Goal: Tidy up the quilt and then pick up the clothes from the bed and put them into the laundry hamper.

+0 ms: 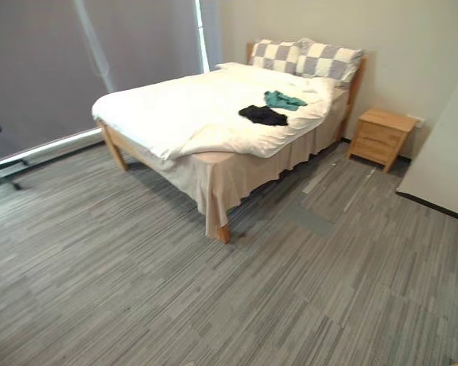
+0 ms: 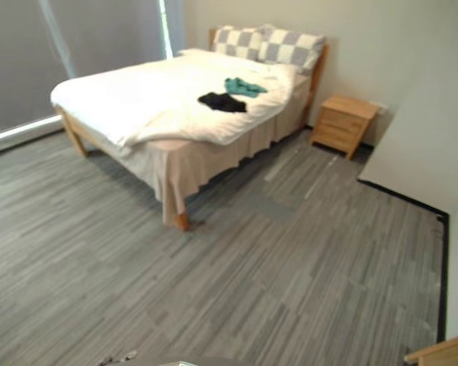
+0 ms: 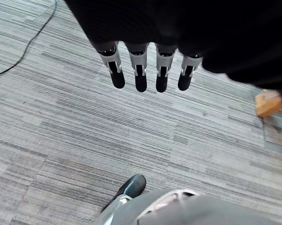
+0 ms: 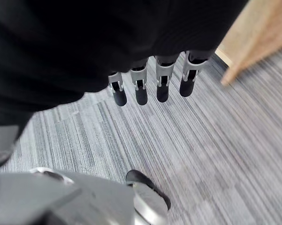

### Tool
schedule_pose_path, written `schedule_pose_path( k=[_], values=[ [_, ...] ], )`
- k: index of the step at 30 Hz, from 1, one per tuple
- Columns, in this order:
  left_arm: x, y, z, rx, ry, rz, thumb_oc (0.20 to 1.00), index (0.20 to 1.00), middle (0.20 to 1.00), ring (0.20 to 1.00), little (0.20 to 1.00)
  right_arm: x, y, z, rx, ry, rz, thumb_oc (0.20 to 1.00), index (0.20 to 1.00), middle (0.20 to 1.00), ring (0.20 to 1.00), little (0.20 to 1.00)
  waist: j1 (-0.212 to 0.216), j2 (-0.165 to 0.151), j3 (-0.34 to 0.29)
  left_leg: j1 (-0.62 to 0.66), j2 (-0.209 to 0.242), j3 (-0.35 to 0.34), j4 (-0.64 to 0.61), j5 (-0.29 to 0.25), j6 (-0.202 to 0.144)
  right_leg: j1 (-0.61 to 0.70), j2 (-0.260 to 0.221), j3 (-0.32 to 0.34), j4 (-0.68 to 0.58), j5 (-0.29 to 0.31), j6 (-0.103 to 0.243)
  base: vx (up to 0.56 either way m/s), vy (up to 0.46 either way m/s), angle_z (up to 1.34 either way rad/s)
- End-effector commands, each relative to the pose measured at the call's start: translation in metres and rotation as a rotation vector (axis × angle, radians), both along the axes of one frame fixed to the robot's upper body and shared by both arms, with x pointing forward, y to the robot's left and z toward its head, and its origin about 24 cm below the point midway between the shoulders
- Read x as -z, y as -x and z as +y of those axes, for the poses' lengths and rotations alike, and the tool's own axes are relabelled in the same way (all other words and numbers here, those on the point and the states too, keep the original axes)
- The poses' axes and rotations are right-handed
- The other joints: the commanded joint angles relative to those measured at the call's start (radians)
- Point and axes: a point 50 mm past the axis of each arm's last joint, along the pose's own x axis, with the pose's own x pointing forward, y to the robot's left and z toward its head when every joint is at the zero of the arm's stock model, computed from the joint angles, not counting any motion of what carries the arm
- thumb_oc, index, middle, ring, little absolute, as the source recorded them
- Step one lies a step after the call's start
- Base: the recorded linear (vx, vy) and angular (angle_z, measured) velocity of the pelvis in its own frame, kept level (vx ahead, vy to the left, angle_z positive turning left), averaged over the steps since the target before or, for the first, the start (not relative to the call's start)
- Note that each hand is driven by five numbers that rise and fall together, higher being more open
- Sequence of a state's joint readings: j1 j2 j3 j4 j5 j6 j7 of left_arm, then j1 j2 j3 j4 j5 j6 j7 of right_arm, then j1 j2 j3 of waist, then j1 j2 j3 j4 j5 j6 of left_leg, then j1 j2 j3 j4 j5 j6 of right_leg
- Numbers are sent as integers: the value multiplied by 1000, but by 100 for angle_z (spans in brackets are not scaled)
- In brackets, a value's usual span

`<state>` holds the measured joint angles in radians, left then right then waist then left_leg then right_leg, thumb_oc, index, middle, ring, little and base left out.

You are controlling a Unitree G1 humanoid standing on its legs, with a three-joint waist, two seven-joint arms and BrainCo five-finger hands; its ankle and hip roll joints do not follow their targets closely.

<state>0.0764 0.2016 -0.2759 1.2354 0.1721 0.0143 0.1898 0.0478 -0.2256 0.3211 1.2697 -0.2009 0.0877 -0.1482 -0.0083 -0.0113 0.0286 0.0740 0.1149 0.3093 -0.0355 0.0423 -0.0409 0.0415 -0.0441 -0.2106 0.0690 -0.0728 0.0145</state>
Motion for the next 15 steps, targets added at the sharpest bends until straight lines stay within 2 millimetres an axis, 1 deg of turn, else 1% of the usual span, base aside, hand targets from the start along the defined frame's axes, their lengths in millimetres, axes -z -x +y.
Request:
schedule_pose_path(
  k=[1, 8, 9, 10, 11, 12, 13, 14, 15],
  values=[
    [-5, -35, -1, 56, -29, -71, 1000, 1000, 1000, 1000, 1000, -9, -50, -3, -87, 42, -109, 1000, 1000, 1000, 1000, 1000, -5, -13, 119, 87, -27, -33, -52, -67, -49, 110, -64, -51, -156, 39, 121, 26, 18, -22],
    [-7, -40, 2, 82, -43, -80, 1000, 1000, 1000, 1000, 1000, -9, -51, -2, -114, 46, -101, 1000, 1000, 1000, 1000, 1000, 1, -22, 134, 77, -31, -37, -52, -76, -39, 97, -65, -43, -156, 38, 123, 50, 32, -3],
    [-8, -46, 3, 95, -47, -90, 1000, 1000, 1000, 1000, 1000, -11, -56, -3, -98, 48, -121, 1000, 1000, 1000, 1000, 1000, 2, -33, 149, 70, -35, -32, -52, -81, -30, 92, -64, -47, -147, 52, 124, 21, 54, -7],
    [-11, -51, 7, 92, -56, -103, 1000, 1000, 1000, 1000, 1000, -12, -62, -2, -80, 43, -140, 1000, 1000, 1000, 1000, 1000, 3, -35, 165, 63, -31, -28, -52, -85, -22, 47, -67, -47, -71, 40, 125, -22, 61, -13],
    [-12, -54, 10, 89, -61, -108, 1000, 1000, 1000, 1000, 1000, -14, -66, -2, -62, 35, -154, 1000, 1000, 1000, 1000, 1000, 7, -35, 171, 59, -27, -16, -52, -92, -13, -1, -75, -58, 16, 26, 139, -31, 77, -35],
    [-13, -55, 13, 83, -64, -109, 1000, 1000, 1000, 1000, 1000, -14, -68, -3, -25, 26, -169, 1000, 1000, 1000, 1000, 1000, 8, -34, 176, 60, -26, -2, -52, -105, -4, -65, -99, -67, 134, 24, 163, 53, 123, -50],
    [-13, -55, 13, 76, -67, -107, 1000, 1000, 1000, 1000, 1000, -16, -71, -7, 38, 23, -191, 1000, 1000, 1000, 1000, 1000, -2, -28, 192, 84, -23, 24, -52, -121, 6, -123, -132, -92, 272, 48, 194, 64, 99, -54],
    [-13, -55, 13, 76, -67, -107, 1000, 1000, 1000, 1000, 1000, -16, -71, -7, 38, 23, -191, 1000, 1000, 1000, 1000, 1000, -1, -28, 191, 84, -23, 25, -52, -121, 6, -124, -132, -92, 272, 48, 194, 209, 114, -50],
    [-13, -53, 17, 68, -76, -99, 1000, 1000, 1000, 1000, 1000, -17, -72, -8, 114, 10, -221, 1000, 1000, 1000, 1000, 1000, -23, -13, 211, 134, -10, 52, -52, -148, 3, -214, -190, -146, 463, 77, 218, 379, 53, -50]
  ],
)
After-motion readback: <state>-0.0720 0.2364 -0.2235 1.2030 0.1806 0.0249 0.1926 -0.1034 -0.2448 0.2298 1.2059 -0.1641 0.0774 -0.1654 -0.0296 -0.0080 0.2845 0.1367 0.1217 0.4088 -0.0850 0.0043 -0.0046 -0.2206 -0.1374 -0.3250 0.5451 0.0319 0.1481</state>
